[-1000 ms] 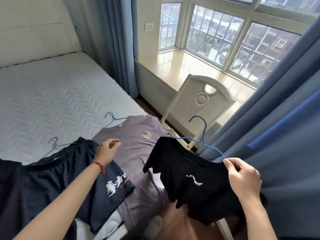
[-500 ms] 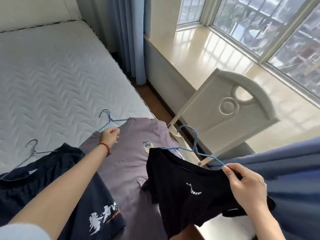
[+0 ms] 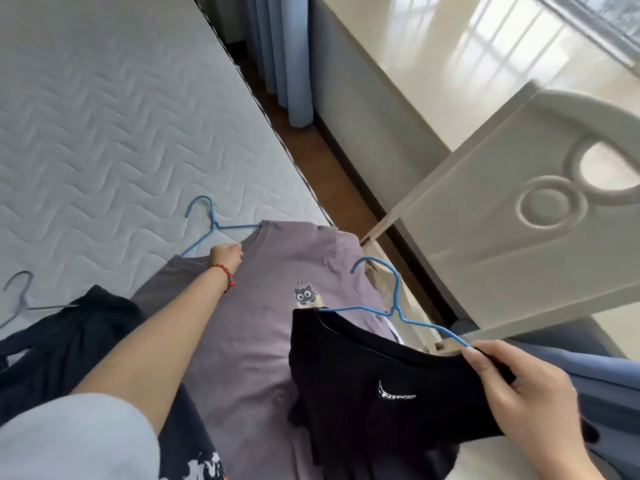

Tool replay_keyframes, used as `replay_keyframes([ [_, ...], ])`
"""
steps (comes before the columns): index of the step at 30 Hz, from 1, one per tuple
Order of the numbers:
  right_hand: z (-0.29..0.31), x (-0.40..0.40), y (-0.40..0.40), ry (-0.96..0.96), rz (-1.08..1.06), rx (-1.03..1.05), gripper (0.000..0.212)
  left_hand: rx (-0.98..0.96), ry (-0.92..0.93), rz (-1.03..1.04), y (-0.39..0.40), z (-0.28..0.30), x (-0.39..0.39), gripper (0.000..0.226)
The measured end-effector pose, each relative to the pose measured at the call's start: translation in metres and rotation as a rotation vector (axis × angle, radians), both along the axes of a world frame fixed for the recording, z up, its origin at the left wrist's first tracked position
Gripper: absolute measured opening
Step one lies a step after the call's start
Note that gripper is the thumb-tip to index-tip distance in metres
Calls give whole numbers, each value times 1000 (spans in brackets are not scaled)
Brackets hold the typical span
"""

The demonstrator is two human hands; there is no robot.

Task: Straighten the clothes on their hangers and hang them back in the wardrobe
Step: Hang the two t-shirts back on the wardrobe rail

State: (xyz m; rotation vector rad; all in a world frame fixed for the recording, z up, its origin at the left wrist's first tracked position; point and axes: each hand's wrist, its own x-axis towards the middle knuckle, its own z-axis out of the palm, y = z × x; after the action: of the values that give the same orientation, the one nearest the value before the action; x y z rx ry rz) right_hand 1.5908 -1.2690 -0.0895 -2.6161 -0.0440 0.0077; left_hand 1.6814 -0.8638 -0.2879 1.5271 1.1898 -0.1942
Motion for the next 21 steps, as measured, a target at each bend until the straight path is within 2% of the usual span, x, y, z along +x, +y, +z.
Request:
replay_keyframes([
  [4, -21, 20, 4, -42, 44, 75, 22, -107, 12, 84, 4, -31, 25, 32],
  [8, -48, 32, 1, -41, 64, 61, 36, -270, -133, 283, 12, -48, 53, 27],
  [17, -70, 36, 4, -57, 159, 58, 32, -416, -240, 414, 24, -60, 66, 31],
  [21, -61, 30, -3, -47, 138, 103, 32, -445, -327, 461, 10, -41, 64, 30],
])
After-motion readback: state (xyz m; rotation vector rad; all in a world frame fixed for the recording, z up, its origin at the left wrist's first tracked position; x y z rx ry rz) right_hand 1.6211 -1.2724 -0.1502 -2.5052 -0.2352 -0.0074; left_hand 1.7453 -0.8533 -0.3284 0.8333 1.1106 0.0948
